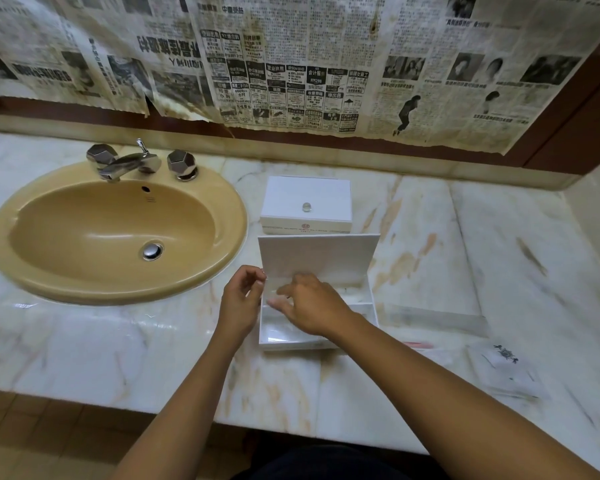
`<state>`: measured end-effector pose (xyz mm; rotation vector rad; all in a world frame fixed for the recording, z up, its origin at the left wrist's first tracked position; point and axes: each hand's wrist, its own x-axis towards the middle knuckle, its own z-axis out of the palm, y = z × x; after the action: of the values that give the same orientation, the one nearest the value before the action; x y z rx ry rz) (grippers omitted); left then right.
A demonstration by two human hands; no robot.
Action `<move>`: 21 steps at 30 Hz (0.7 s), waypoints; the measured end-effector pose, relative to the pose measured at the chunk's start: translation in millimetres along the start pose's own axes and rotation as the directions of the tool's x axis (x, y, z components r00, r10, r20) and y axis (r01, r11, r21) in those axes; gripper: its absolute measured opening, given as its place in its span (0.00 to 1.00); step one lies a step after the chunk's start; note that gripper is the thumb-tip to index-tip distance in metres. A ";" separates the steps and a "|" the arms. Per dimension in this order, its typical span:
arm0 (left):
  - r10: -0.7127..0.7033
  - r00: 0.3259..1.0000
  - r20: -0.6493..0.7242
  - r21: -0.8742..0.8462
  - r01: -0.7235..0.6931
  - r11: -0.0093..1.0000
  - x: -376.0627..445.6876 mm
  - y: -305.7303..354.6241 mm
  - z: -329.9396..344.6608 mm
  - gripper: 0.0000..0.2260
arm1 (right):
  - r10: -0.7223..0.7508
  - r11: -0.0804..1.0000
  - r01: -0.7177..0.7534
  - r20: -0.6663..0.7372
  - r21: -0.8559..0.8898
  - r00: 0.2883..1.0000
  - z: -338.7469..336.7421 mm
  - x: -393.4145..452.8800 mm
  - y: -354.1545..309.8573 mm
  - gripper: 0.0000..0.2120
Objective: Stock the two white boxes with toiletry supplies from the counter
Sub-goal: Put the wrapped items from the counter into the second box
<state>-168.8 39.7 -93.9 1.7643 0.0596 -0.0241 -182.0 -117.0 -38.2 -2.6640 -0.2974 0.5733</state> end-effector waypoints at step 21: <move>0.027 0.999 -0.027 0.054 -0.026 0.998 -8.1 5.0 5.1 0.13 | 0.398 0.914 -0.335 -0.352 0.226 0.847 -36.8 -71.5 106.3 0.07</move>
<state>-176.6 33.5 -89.6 1.8195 0.0564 0.0181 -217.1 -245.1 -27.3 -2.6121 0.3711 0.1443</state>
